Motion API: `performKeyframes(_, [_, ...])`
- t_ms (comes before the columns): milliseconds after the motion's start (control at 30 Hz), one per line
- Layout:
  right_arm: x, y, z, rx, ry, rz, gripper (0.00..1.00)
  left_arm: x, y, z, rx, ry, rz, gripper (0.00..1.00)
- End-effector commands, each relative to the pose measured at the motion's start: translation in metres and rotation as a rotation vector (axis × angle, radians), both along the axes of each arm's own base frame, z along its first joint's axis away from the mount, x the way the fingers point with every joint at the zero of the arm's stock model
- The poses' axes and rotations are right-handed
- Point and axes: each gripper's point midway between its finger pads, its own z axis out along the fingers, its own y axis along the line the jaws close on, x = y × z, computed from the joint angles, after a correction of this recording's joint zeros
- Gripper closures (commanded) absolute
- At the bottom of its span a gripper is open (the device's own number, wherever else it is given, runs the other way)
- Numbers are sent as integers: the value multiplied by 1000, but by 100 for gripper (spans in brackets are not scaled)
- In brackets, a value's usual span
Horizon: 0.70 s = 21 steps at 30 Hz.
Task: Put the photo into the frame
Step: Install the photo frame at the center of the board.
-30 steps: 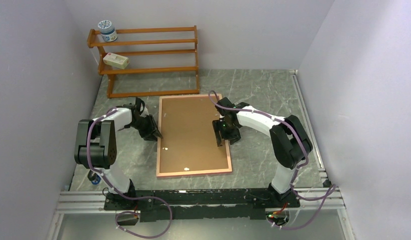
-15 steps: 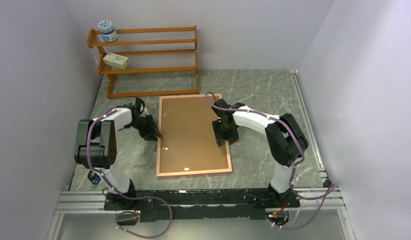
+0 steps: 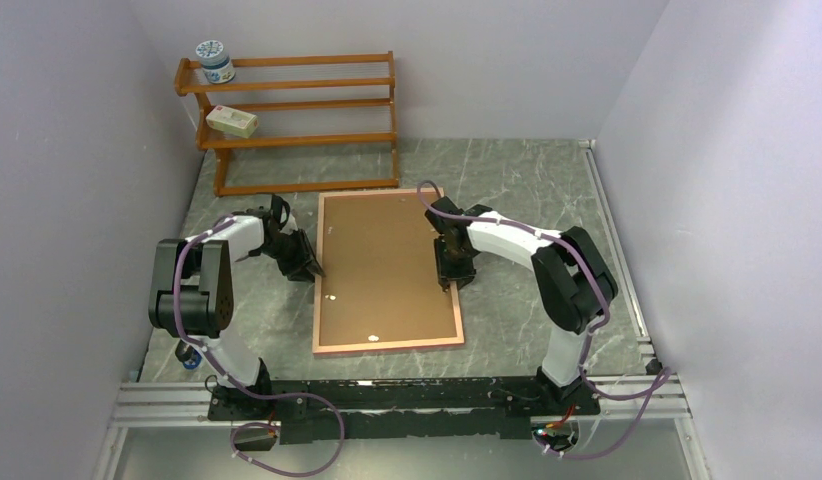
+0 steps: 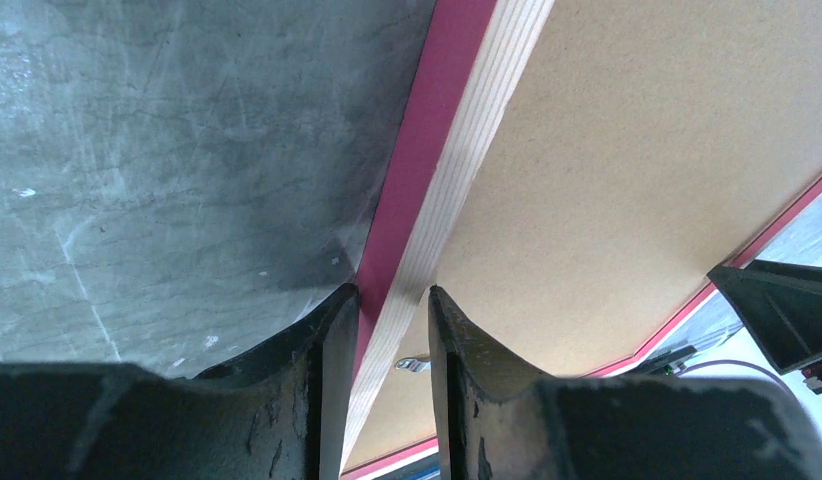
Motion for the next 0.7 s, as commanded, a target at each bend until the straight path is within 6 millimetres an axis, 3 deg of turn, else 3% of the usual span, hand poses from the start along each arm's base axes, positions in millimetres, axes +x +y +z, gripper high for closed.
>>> performKeyframes(0, [-6, -5, -11, -19, 6, -35, 63, 6, -4, 12, -18, -50, 2, 63])
performKeyframes(167, [-4, -2, -9, -9, -2, -45, 73, 6, -5, 12, -24, -52, 1, 63])
performKeyframes(333, [-1, 4, -5, 26, -13, -53, 75, 6, -5, 13, -25, -55, 3, 63])
performKeyframes(533, [4, 1, -1, 18, -52, -99, 62, 5, -5, 14, -20, -58, 5, 63])
performKeyframes(667, [13, -4, 14, 5, -112, -141, 51, 4, -4, 15, -14, -58, 6, 63])
